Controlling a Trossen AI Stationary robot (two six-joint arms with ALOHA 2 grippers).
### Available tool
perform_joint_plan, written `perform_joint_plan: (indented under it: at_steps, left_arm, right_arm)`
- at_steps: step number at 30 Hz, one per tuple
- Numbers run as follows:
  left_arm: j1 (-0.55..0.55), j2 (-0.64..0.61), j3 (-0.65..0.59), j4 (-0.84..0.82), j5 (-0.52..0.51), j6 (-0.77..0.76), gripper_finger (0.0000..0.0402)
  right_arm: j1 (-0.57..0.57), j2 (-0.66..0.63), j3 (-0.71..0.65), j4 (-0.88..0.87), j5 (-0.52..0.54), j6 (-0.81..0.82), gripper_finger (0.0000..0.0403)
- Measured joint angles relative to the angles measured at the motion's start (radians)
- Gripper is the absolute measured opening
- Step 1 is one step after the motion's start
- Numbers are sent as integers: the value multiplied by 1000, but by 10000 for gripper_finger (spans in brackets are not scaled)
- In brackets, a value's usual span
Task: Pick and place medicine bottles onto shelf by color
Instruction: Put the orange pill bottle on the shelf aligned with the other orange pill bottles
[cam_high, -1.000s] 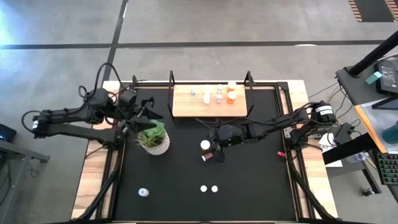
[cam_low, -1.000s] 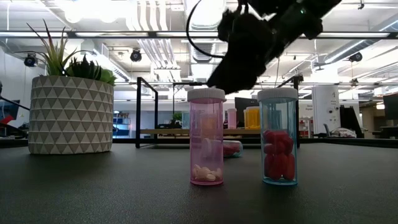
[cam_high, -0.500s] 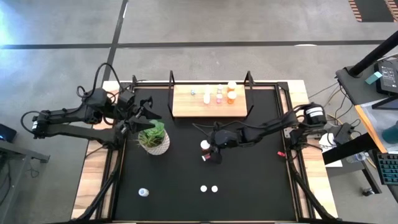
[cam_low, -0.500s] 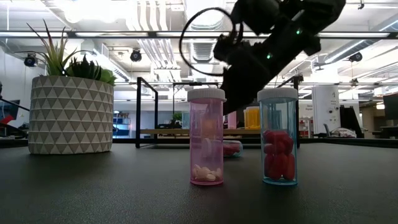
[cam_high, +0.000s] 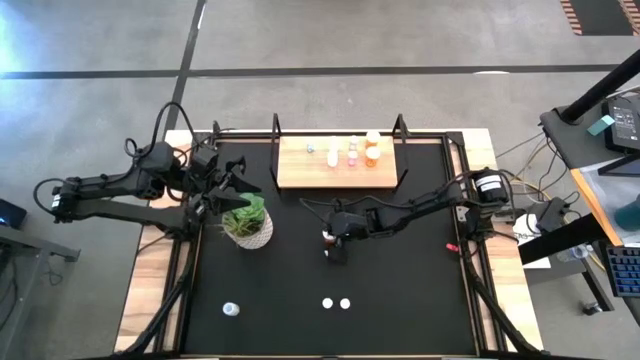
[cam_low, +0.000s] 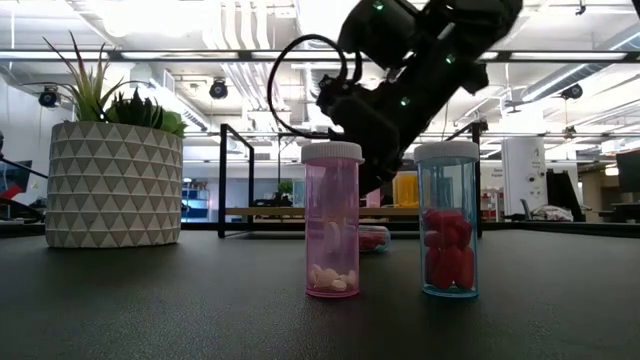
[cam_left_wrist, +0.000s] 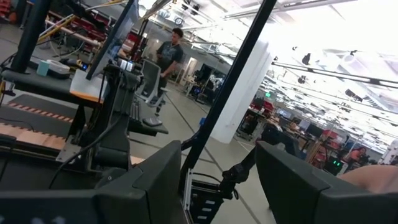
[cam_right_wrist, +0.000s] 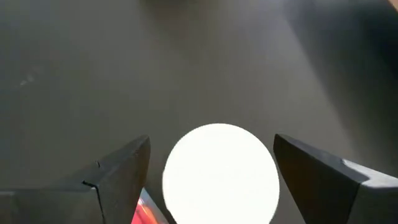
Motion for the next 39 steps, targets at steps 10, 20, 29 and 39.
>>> perform_joint_plan:
  at_steps: [10, 20, 29, 39]
  left_arm:
    - [0, 3, 0, 1, -3, 1, 190]
    - [0, 36, 0, 2, -8, -1, 190]
    - [0, 51, 0, 4, -8, -6, 190]
    - [0, 40, 0, 2, -8, -2, 190]
  right_arm:
    - [0, 29, 137, -308, 0, -2, 297]
    - [0, 30, 147, -315, -2, 0, 180]
    - [-6, -52, 151, -388, -10, 0, 186]
    - [-81, -240, 131, -554, 23, 115, 185]
